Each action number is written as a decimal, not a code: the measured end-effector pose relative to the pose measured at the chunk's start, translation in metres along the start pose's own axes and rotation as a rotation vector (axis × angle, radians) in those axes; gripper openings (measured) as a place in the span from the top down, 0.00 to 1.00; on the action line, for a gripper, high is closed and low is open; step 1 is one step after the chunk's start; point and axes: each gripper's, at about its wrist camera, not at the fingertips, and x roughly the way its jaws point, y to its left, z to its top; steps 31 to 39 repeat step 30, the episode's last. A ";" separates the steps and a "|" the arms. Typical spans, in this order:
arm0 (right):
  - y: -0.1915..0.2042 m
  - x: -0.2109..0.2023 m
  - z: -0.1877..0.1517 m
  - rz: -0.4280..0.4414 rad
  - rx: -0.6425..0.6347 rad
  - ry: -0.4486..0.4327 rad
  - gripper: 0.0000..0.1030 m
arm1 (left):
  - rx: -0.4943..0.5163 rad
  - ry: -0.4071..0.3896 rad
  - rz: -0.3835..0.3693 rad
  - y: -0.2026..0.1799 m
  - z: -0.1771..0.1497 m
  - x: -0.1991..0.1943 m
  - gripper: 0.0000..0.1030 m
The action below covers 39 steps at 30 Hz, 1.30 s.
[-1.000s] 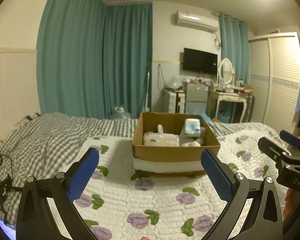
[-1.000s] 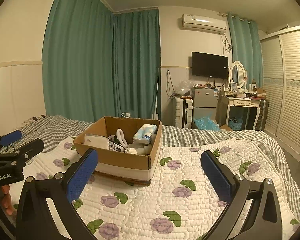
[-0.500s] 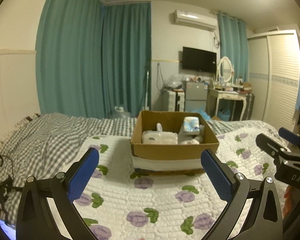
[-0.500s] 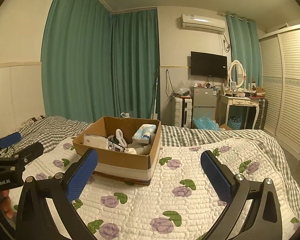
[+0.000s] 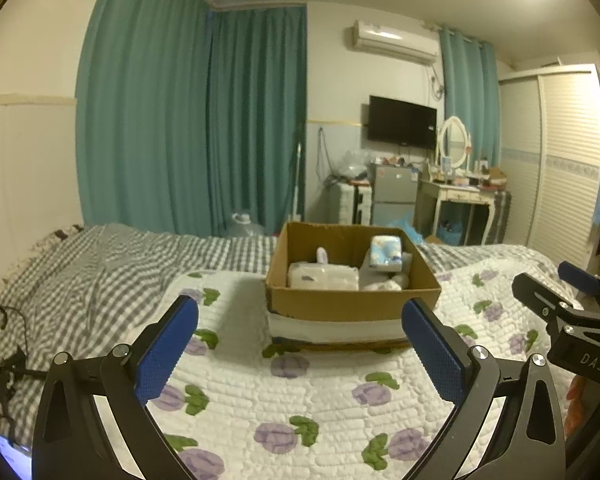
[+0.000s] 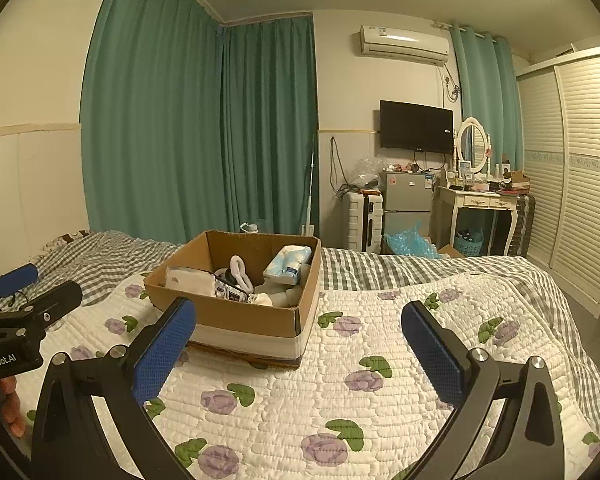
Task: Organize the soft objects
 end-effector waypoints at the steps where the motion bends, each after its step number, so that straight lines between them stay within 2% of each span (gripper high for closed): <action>1: 0.000 0.000 -0.001 -0.001 0.000 0.001 0.00 | -0.001 -0.001 0.000 0.000 0.000 0.000 0.00; 39: 0.000 0.003 -0.008 0.006 -0.010 0.017 0.00 | 0.002 0.008 -0.003 0.001 0.000 0.000 0.00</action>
